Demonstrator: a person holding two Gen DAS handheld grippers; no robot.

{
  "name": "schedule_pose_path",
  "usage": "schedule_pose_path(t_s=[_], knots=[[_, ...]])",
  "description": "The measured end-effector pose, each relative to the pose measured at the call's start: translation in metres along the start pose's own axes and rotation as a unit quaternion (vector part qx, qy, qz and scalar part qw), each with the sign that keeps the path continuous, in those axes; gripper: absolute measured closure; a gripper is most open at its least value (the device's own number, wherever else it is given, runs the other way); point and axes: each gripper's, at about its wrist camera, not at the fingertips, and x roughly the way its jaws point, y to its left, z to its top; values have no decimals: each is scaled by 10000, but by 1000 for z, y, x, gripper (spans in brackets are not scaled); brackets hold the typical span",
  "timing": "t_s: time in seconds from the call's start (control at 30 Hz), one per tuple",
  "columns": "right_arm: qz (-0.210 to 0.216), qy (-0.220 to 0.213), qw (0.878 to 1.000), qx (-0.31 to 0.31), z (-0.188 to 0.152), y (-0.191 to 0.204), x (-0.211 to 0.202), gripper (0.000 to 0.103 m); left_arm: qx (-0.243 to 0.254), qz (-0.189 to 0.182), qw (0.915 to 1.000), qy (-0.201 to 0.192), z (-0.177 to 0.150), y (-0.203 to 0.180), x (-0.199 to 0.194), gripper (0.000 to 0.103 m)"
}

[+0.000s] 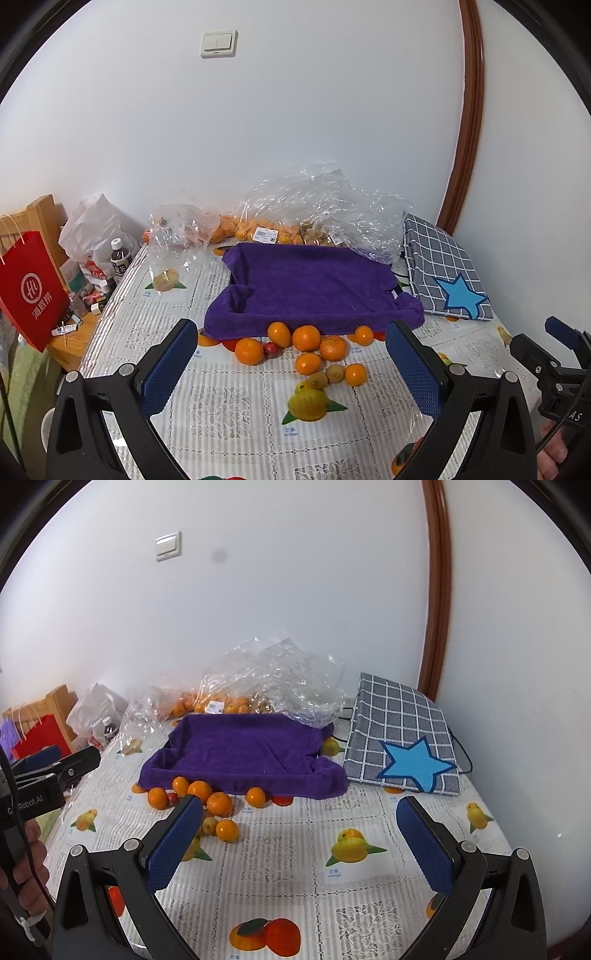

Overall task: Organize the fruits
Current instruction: 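Move the right tool toward an orange while the left tool approaches another orange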

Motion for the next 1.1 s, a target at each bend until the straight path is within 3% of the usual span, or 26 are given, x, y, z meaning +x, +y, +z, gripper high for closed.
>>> schedule_pose_path(t_s=[0.47,0.53,0.63,0.77,0.83,0.9,1.1], knots=[[-9,189,9998,-44,-13,-10,56,0,-89,285,9995,110,-10,18,54,1],[46,328,9994,-34,-19,-9,73,0,-143,291,9993,195,-15,24,64,1],[481,531,9974,1,-26,-8,97,0,-241,301,9988,315,-22,36,79,3],[407,835,9956,74,-37,-5,130,1,-323,282,9972,607,-34,50,101,10],[280,977,9948,-3,-42,0,145,7,-383,313,9963,707,-40,57,110,13],[295,1044,9941,-64,-46,4,153,22,-429,332,9953,801,-46,65,119,19],[646,1208,9904,-165,-53,20,185,42,-549,318,9918,1110,-61,80,140,39]])
